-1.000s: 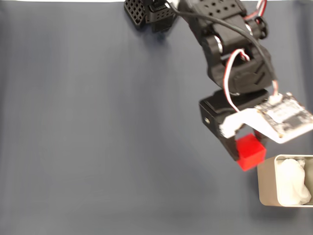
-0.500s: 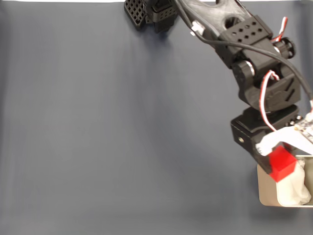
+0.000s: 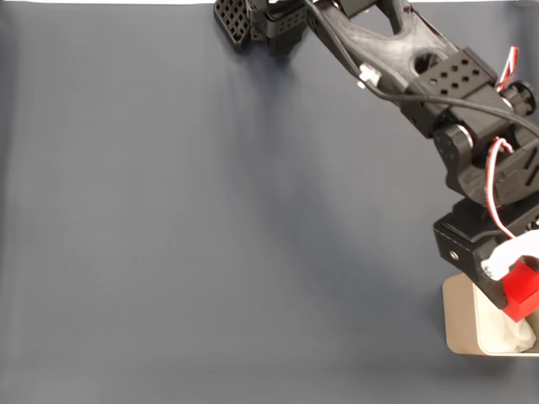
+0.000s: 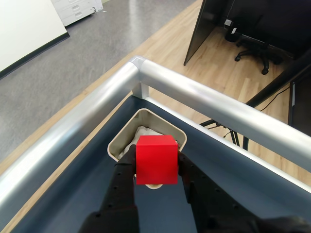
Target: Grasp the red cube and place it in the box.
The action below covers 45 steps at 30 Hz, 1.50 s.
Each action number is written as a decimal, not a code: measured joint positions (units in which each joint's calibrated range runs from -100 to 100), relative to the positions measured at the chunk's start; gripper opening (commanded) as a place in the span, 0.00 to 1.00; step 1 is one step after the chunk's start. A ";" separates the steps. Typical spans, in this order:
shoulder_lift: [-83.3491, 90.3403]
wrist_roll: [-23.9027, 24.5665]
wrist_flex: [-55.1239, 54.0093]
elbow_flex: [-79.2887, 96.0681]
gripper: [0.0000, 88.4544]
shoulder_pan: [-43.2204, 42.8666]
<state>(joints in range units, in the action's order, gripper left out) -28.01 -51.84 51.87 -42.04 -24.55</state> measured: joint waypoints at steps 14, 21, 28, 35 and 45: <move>-11.46 0.00 -2.39 -10.13 0.10 -0.74; -14.07 -0.05 -2.55 -11.93 0.10 -0.89; -14.07 -0.05 -2.55 -12.57 0.10 -0.96; -14.07 -0.05 -2.55 -12.57 0.10 -0.96; -14.07 0.34 -2.55 -12.57 0.47 -1.04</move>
<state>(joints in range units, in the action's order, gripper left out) -42.08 -51.50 49.32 -54.61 -25.59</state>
